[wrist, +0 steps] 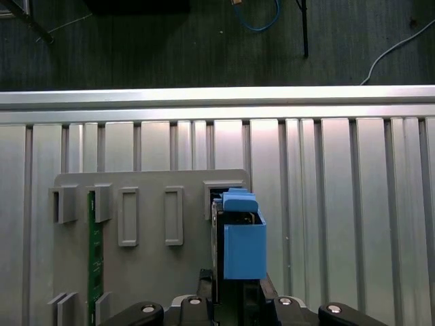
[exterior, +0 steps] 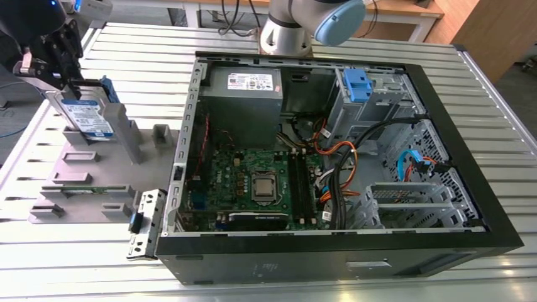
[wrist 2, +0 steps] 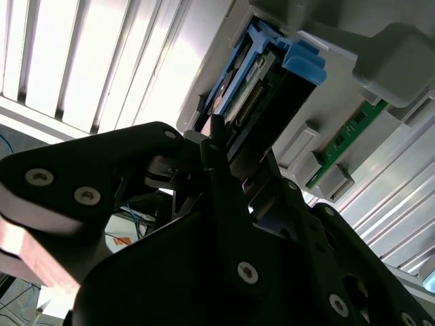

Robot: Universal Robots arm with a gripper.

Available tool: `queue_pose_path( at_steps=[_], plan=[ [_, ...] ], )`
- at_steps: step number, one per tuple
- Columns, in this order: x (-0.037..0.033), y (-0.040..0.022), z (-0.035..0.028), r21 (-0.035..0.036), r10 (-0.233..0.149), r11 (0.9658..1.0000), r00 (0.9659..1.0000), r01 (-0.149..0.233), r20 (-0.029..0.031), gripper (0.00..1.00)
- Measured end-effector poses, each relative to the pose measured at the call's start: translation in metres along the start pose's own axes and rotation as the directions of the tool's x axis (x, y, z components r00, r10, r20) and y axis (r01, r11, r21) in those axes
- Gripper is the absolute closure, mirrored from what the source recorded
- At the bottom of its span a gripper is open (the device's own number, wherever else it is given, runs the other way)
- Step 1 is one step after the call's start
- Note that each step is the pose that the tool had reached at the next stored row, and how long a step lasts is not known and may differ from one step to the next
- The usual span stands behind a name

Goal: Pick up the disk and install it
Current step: 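Pick up the disk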

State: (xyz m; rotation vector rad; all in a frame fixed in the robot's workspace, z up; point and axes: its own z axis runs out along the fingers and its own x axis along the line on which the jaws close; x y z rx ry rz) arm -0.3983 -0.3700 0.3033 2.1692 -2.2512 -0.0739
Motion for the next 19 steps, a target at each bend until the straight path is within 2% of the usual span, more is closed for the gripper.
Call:
queue_pose_path(
  at_steps=[11,19],
  plan=[
    [-0.0003,0.0006,-0.0126,0.0003,0.000,1.0000,1.0000,0.000,-0.0001,0.65],
    [-0.0003,0.0006,-0.0129,0.0004,0.000,1.0000,1.0000,0.000,-0.0011,0.65]
  ],
)
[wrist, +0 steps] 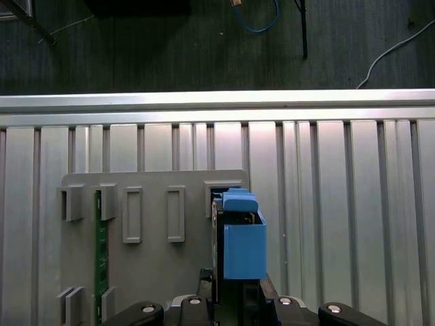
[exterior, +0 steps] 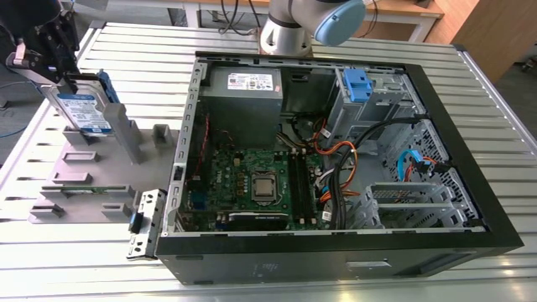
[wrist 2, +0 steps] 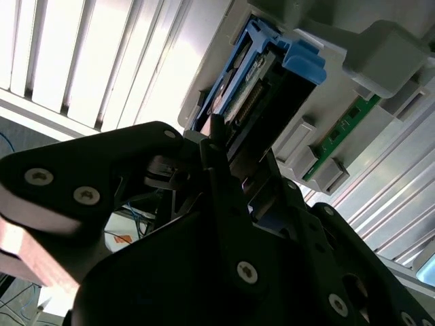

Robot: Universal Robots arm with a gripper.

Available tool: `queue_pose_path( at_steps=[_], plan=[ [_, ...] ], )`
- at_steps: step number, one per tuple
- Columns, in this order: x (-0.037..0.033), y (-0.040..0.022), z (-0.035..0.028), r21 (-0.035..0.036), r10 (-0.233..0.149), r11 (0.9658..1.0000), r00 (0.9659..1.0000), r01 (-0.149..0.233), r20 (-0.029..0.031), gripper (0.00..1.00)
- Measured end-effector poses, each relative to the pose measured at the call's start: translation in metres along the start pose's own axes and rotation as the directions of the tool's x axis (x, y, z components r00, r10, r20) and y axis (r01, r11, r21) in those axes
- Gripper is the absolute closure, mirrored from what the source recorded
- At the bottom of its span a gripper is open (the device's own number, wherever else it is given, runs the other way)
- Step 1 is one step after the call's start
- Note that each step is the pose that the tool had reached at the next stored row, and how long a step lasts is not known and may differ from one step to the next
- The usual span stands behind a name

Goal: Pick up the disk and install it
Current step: 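Pick up the disk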

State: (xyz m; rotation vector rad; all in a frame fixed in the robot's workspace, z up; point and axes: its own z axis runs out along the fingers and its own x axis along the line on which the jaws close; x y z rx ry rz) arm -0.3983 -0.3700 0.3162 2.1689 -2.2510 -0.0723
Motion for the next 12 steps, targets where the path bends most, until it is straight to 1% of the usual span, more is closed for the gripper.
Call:
queue_pose_path(
  at_steps=[4,12],
  plan=[
    [-0.0001,0.0000,-0.0015,-0.0003,0.000,1.0000,1.0000,0.000,-0.0002,0.65],
    [-0.0002,0.0004,-0.0094,0.0000,0.000,1.0000,1.0000,0.000,-0.0001,0.65]
  ],
)
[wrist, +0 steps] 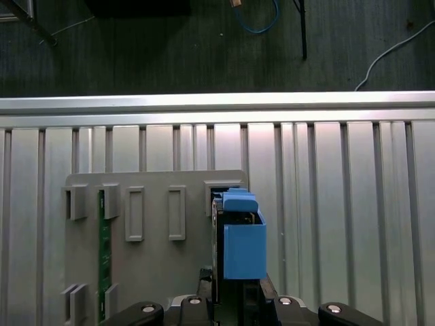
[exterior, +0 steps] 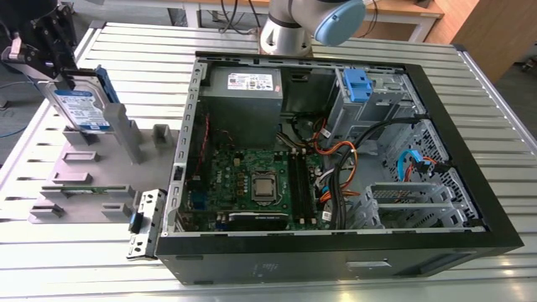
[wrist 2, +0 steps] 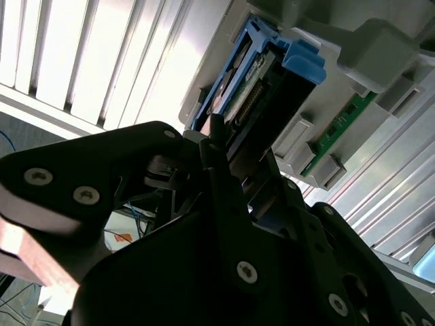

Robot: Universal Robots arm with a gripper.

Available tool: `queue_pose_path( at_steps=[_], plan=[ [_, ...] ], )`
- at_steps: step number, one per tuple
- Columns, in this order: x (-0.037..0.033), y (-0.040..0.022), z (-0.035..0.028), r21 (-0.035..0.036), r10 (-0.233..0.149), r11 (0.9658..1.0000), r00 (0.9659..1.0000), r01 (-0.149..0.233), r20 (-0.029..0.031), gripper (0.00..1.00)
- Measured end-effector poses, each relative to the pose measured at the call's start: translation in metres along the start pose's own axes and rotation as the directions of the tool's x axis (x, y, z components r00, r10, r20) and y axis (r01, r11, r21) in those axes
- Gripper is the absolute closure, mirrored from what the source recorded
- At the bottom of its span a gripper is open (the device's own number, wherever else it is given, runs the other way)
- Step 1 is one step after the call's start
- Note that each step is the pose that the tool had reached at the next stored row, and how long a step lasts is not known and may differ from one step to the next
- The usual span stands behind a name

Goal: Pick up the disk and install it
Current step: 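Pick up the disk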

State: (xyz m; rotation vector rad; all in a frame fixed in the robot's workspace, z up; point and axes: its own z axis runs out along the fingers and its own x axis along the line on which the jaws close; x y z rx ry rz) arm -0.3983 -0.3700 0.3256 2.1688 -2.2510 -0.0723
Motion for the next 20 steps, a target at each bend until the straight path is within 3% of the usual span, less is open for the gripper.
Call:
queue_pose_path(
  at_steps=[6,20],
  plan=[
    [-0.0001,0.0002,-0.0048,0.0002,0.000,1.0000,1.0000,0.000,0.0001,0.65],
    [-0.0001,0.0003,-0.0074,0.0001,0.000,1.0000,1.0000,0.000,0.0000,0.65]
  ],
)
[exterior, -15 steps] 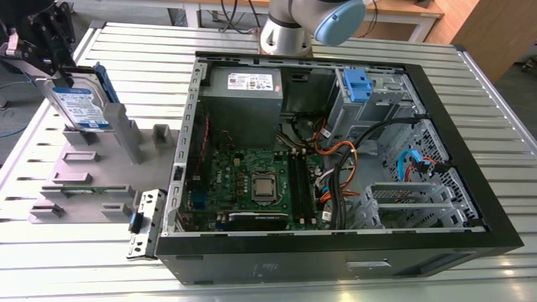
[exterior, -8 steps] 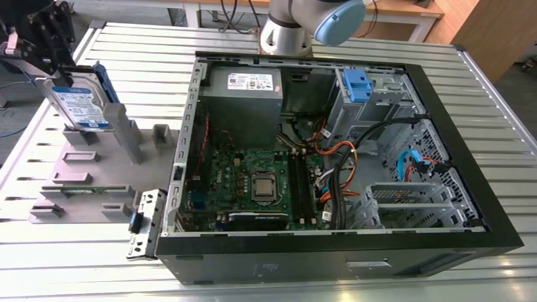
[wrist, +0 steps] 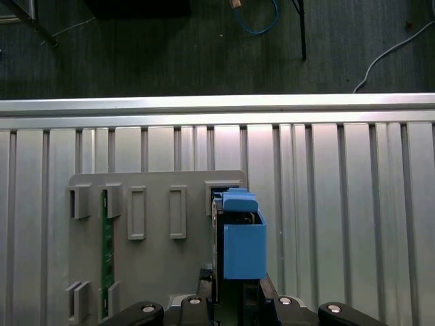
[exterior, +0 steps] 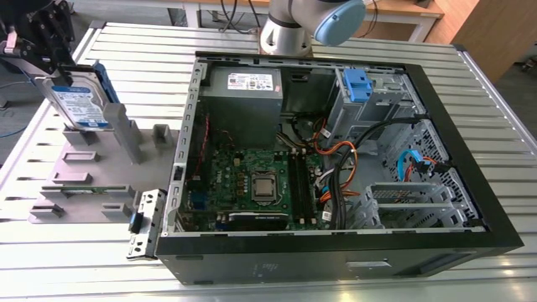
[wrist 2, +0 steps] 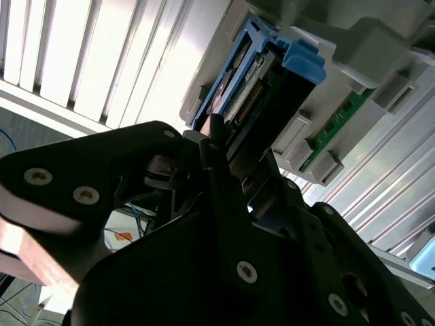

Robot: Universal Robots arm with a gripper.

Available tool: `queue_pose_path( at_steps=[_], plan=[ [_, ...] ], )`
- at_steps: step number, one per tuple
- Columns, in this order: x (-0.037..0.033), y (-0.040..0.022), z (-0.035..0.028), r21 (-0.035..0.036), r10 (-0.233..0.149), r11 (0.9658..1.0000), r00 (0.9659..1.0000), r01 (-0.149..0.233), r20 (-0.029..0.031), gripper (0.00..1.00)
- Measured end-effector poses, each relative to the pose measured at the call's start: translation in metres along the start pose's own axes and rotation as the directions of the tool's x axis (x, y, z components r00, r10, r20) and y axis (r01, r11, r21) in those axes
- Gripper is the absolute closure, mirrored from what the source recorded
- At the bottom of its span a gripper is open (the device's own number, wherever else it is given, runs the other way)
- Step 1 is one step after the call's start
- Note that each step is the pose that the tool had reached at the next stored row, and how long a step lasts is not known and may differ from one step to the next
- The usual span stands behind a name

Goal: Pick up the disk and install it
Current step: 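Pick up the disk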

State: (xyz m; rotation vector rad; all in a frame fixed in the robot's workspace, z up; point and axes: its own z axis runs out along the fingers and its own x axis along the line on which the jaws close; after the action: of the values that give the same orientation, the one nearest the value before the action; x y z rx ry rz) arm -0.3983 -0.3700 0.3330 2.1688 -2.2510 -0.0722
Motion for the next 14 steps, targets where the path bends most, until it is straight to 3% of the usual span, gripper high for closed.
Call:
queue_pose_path(
  at_steps=[14],
  plan=[
    [-0.0001,0.0001,-0.0030,-0.0003,0.000,1.0000,1.0000,0.000,-0.0001,0.65]
  ],
)
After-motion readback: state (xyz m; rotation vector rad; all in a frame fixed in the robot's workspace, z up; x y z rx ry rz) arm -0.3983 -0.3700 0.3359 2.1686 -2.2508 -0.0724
